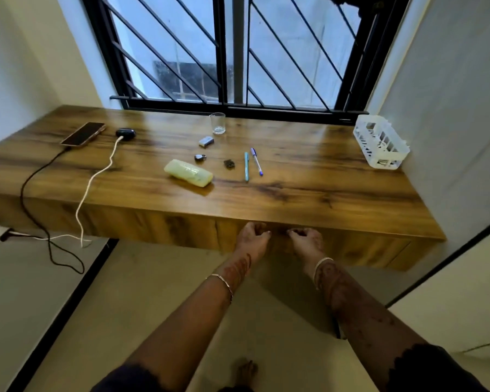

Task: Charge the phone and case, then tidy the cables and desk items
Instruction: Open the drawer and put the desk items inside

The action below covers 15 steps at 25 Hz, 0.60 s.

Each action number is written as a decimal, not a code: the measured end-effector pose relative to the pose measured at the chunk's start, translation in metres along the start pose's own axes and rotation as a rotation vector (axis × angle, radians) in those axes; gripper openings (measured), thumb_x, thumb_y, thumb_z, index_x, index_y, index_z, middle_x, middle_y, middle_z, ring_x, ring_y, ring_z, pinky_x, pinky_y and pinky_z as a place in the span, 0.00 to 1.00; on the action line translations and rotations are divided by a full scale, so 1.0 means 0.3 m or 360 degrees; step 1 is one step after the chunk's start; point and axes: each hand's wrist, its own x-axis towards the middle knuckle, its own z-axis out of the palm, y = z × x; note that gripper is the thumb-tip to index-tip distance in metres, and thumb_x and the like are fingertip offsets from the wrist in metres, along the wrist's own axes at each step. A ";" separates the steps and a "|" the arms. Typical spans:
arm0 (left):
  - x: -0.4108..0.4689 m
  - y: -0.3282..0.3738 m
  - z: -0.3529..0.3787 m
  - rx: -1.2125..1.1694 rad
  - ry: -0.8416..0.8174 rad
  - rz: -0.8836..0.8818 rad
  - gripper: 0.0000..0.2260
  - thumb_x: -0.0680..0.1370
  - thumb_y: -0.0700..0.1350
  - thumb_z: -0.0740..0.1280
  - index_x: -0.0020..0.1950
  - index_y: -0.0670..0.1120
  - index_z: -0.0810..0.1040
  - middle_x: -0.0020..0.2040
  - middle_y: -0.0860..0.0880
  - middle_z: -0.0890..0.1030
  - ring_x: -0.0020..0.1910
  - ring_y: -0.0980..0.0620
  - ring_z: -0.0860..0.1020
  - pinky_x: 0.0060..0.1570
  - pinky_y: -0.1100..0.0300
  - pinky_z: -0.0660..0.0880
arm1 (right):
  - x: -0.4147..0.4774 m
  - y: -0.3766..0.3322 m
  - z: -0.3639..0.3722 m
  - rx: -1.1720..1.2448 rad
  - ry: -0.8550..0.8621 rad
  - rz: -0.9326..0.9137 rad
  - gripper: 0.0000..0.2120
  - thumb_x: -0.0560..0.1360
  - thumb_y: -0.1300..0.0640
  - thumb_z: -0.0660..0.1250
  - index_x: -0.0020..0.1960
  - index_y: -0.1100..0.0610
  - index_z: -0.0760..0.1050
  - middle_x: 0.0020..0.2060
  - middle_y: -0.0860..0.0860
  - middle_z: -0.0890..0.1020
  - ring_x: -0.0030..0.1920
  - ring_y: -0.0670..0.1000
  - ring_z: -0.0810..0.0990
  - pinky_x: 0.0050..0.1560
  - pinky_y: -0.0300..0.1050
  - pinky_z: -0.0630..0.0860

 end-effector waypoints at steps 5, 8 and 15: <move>0.014 -0.041 -0.107 0.0827 0.0027 0.0345 0.17 0.79 0.46 0.64 0.67 0.46 0.72 0.66 0.46 0.74 0.66 0.49 0.71 0.66 0.58 0.68 | -0.029 0.063 0.066 0.0861 -0.0261 0.0630 0.13 0.80 0.53 0.60 0.60 0.60 0.73 0.50 0.58 0.78 0.47 0.57 0.79 0.53 0.52 0.77; 0.040 -0.109 -0.125 0.1075 -0.0026 0.0461 0.20 0.79 0.46 0.62 0.71 0.46 0.67 0.70 0.47 0.68 0.70 0.49 0.65 0.70 0.58 0.65 | -0.009 0.087 0.124 0.1247 -0.0252 0.0808 0.13 0.81 0.55 0.54 0.57 0.60 0.74 0.47 0.59 0.78 0.45 0.58 0.78 0.54 0.56 0.77; 0.040 -0.184 -0.179 0.1197 0.0054 0.0652 0.24 0.79 0.46 0.61 0.75 0.49 0.60 0.75 0.49 0.58 0.75 0.50 0.56 0.74 0.55 0.60 | 0.068 0.083 0.215 0.1419 -0.0298 0.0849 0.21 0.81 0.49 0.47 0.72 0.50 0.64 0.71 0.53 0.68 0.71 0.58 0.65 0.70 0.59 0.63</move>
